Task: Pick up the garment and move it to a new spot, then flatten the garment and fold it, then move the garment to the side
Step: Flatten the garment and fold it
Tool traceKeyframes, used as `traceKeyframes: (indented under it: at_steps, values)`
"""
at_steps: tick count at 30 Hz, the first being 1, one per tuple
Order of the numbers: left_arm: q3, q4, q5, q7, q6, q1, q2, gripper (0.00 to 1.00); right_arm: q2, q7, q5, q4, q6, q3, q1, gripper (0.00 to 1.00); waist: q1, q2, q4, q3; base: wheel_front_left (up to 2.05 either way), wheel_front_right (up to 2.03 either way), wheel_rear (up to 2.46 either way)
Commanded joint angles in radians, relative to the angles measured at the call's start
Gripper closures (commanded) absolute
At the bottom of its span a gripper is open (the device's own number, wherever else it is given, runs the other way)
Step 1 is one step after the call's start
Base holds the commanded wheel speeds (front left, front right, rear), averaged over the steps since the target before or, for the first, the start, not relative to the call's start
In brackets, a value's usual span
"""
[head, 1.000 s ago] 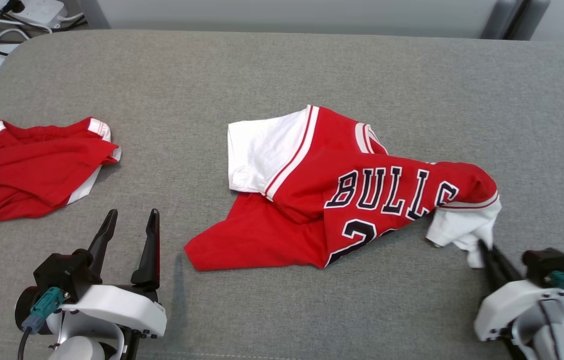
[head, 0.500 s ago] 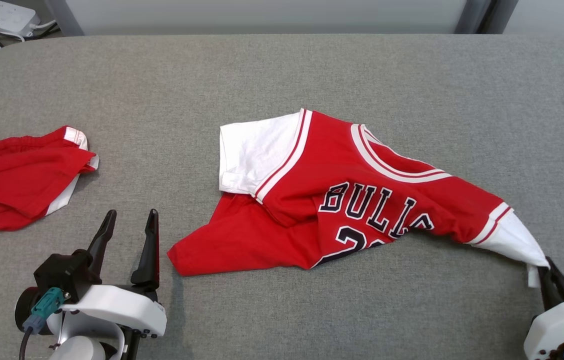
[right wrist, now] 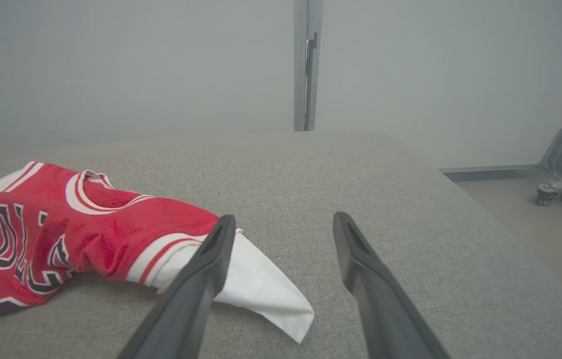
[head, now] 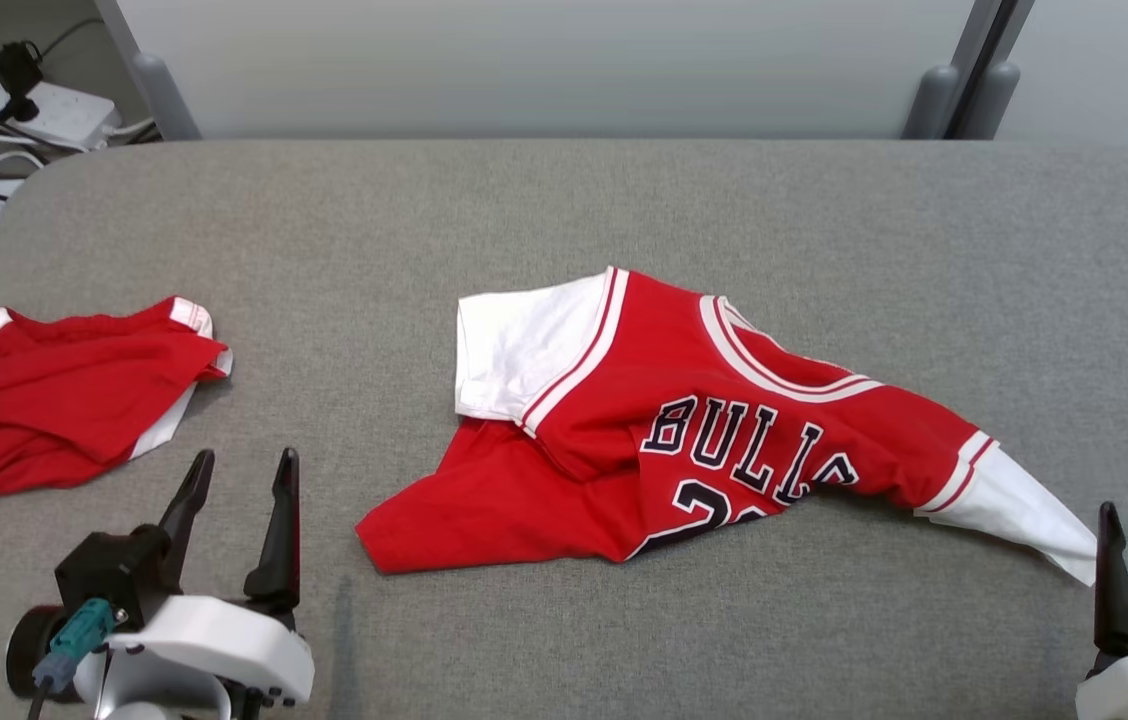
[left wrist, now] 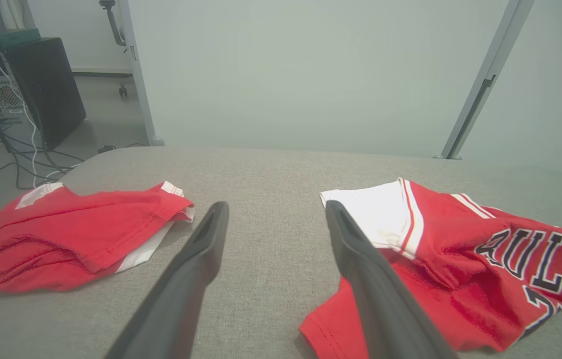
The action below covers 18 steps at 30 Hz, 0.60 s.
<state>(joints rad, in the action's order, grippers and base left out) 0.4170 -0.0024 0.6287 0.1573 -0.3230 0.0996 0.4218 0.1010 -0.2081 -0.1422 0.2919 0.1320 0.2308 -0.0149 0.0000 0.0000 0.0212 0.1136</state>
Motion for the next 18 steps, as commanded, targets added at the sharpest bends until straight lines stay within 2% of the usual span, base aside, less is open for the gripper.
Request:
traceKeyframes:
  at_steps: [1, 9, 18]
  values:
    - [-0.042, -0.029, 0.009, -0.001, -0.014, 0.012, 0.032, 0.0, 0.01, -0.017, -0.003, -0.058, -0.001, -0.015, 0.002, 0.0, 0.0, 0.0, 0.001, -0.022, 0.0, 0.0, 0.0]
    - [-0.021, -0.063, 0.012, -0.036, -0.039, -0.063, 0.046, 0.0, -0.033, 0.007, 0.012, -0.269, -0.001, -0.06, 0.08, 0.0, 0.0, 0.0, 0.008, -0.087, 0.0, 0.0, 0.0]
    - [-0.02, -0.078, 0.028, -0.054, -0.059, -0.109, 0.051, 0.0, -0.049, 0.047, 0.003, -0.339, -0.001, -0.081, 0.147, 0.0, 0.0, 0.0, 0.011, -0.116, 0.0, 0.0, 0.0]
